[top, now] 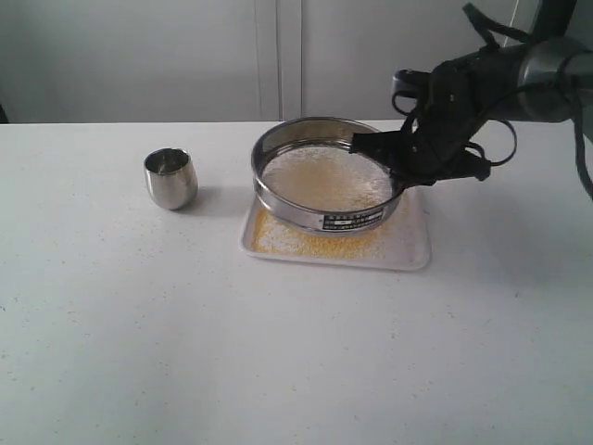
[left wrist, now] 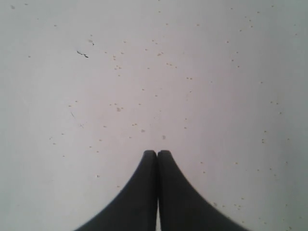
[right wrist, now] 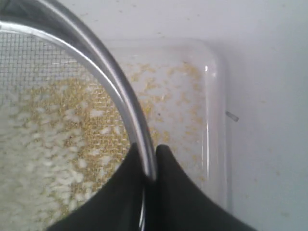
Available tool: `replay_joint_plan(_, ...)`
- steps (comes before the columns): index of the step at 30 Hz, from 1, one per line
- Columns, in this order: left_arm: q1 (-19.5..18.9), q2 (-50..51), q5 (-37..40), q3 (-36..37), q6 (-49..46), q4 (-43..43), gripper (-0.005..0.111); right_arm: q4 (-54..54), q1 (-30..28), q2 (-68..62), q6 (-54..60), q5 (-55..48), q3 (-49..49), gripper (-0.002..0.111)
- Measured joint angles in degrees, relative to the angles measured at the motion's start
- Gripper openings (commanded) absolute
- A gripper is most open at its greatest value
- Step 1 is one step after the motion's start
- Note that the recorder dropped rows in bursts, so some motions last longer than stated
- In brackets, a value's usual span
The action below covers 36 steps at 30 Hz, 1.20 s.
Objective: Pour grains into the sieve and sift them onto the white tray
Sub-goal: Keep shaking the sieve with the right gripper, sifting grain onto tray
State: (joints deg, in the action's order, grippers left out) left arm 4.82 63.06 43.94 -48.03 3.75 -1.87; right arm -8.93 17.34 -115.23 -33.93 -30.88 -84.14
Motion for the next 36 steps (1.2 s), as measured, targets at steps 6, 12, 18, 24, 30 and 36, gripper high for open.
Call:
replay_joint_plan(6,0.00,0.00,0.00,0.00,0.00,0.00,0.000,0.97,-3.72,-0.08,0.13,-2.74,0.00,0.000)
replay_joint_plan(12,0.00,0.00,0.00,0.00,0.00,0.00,0.000,5.52,0.11,-0.08,3.69,1.72,0.20,0.000)
replay_joint_plan(18,0.00,0.00,0.00,0.00,0.00,0.00,0.000,3.48,-3.92,-0.08,1.25,-3.22,1.29,0.000)
replay_joint_plan(24,0.00,0.00,0.00,0.00,0.00,0.00,0.000,2.89,0.40,-0.31,1.46,2.60,2.07,0.000)
replay_joint_plan(30,0.00,0.00,0.00,0.00,0.00,0.00,0.000,2.06,-2.20,-0.31,0.43,1.01,2.62,0.000)
replay_joint_plan(36,0.00,0.00,0.00,0.00,0.00,0.00,0.000,-0.22,-2.97,-0.31,-1.81,-1.01,2.62,0.000)
